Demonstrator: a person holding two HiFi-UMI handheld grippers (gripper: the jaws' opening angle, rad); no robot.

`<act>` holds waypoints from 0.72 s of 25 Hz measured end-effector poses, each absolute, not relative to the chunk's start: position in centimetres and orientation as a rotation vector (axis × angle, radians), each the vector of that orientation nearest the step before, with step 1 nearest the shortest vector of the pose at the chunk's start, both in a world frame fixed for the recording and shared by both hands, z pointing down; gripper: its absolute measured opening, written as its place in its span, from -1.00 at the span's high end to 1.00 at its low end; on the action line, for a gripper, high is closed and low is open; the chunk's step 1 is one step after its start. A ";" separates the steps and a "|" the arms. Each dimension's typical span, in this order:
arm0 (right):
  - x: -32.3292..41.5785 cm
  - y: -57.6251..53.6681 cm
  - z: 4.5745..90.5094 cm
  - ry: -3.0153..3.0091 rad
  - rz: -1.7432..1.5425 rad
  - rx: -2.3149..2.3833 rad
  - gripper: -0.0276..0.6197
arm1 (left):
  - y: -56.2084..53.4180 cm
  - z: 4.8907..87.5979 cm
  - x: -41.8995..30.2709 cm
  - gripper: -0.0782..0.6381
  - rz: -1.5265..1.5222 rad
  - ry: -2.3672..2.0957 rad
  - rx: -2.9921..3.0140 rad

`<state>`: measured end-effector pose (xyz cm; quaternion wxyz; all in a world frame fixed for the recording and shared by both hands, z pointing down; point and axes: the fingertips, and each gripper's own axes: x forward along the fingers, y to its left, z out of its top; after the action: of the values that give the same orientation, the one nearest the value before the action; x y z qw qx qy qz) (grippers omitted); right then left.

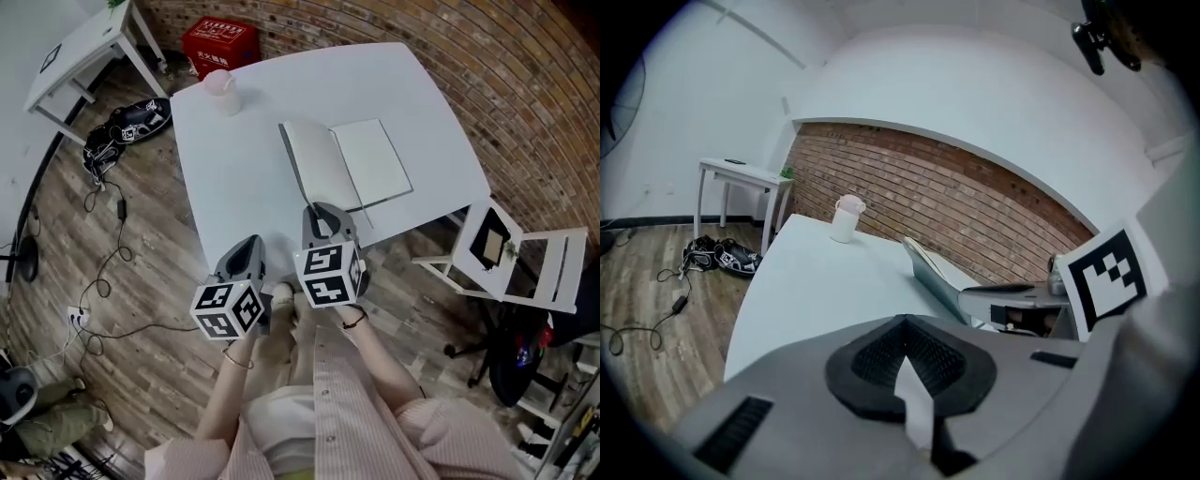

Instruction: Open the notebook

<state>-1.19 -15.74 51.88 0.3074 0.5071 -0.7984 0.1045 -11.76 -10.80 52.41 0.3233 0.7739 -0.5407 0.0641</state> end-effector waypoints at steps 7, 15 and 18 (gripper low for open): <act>-3.1 -15.1 54.8 -2.086 0.254 1.273 0.81 | -9.9 53.1 -13.1 0.80 0.158 -1.464 1.982; -3.9 -15.0 57.0 -2.061 0.279 1.233 0.79 | -9.1 54.0 -13.8 0.80 0.161 -1.483 1.945; -4.1 -14.9 57.6 -2.058 0.289 1.224 0.79 | -8.8 54.2 -13.8 0.80 0.164 -1.485 1.938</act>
<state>-4.05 -14.95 57.58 0.3568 0.4742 -0.7970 0.1120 -13.84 -8.80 54.22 0.3403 0.7449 -0.5704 0.0628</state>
